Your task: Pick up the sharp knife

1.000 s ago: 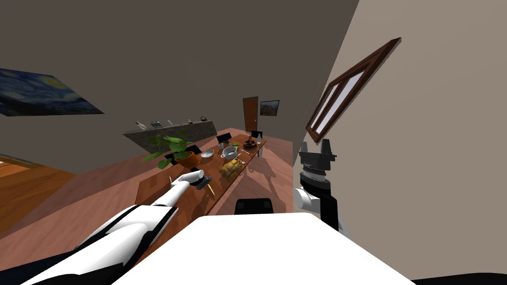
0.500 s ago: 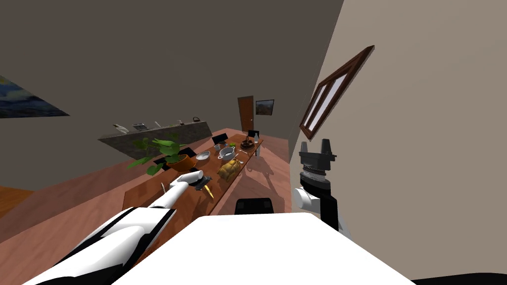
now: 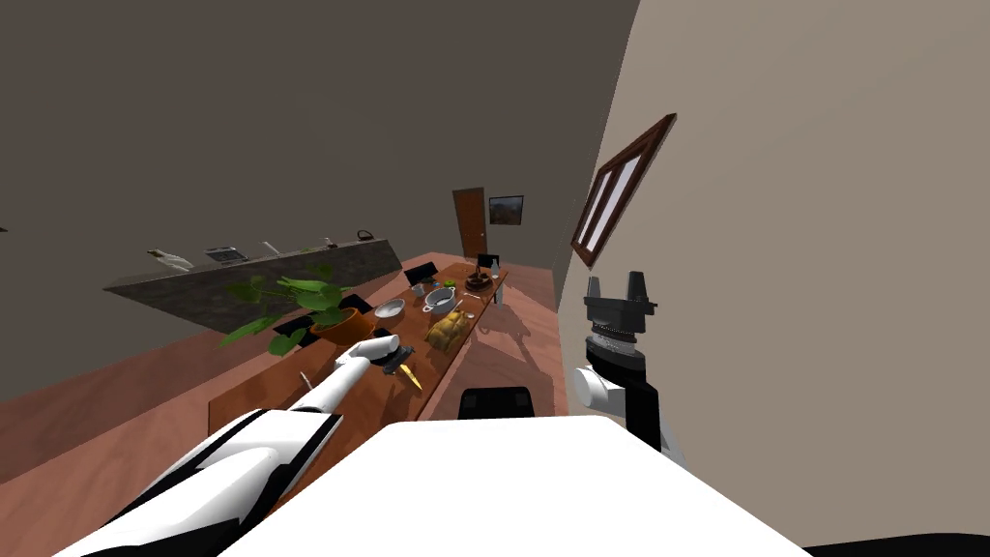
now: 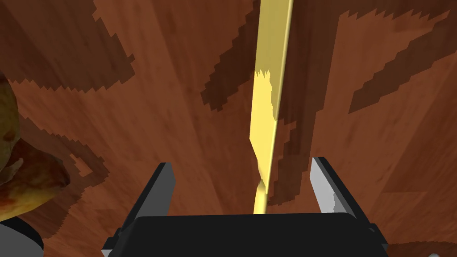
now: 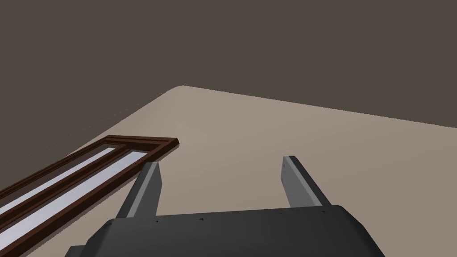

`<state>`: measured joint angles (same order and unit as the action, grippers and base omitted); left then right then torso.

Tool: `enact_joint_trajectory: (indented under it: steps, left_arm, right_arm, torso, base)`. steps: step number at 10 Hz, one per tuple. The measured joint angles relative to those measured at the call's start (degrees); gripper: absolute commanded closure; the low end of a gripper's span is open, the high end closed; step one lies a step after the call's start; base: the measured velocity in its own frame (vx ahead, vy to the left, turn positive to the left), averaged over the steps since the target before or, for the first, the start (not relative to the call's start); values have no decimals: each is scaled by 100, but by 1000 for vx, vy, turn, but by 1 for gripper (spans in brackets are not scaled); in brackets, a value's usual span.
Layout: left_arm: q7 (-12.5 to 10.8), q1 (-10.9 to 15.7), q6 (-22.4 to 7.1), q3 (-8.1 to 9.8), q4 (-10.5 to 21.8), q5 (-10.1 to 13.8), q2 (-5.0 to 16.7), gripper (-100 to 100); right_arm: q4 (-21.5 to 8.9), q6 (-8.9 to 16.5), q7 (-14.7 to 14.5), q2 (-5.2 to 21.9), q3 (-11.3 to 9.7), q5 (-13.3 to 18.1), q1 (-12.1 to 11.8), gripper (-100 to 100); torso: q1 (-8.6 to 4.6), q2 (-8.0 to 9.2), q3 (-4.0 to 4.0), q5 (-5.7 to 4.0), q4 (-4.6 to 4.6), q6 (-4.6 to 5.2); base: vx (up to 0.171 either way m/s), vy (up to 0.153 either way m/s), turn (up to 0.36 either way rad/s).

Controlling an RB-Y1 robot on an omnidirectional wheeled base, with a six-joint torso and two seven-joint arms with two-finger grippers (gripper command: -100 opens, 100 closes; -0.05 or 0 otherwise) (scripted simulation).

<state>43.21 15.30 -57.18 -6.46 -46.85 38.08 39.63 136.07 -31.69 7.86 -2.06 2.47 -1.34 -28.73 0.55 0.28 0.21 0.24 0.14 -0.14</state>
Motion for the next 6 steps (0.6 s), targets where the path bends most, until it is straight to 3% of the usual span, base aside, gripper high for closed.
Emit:
enact_joint_trajectory:
  steps: [2,6]
  left_arm:
    - [-277,-64,-44,-32,-120,-77,-15,-100]
    - [-872,-163,-123,-97,-318,-225,-58,-100]
  right_arm:
    - [0,0,0,0,-1,0,1,0]
    - [0,0,0,0,0,0,0,0]
  torso:
    - [-7,-3,-2,-2,-1,6]
    - [-1,2,1,0,1,-2]
  base:
    - [-71,81,-237]
    - [-60,62,-111]
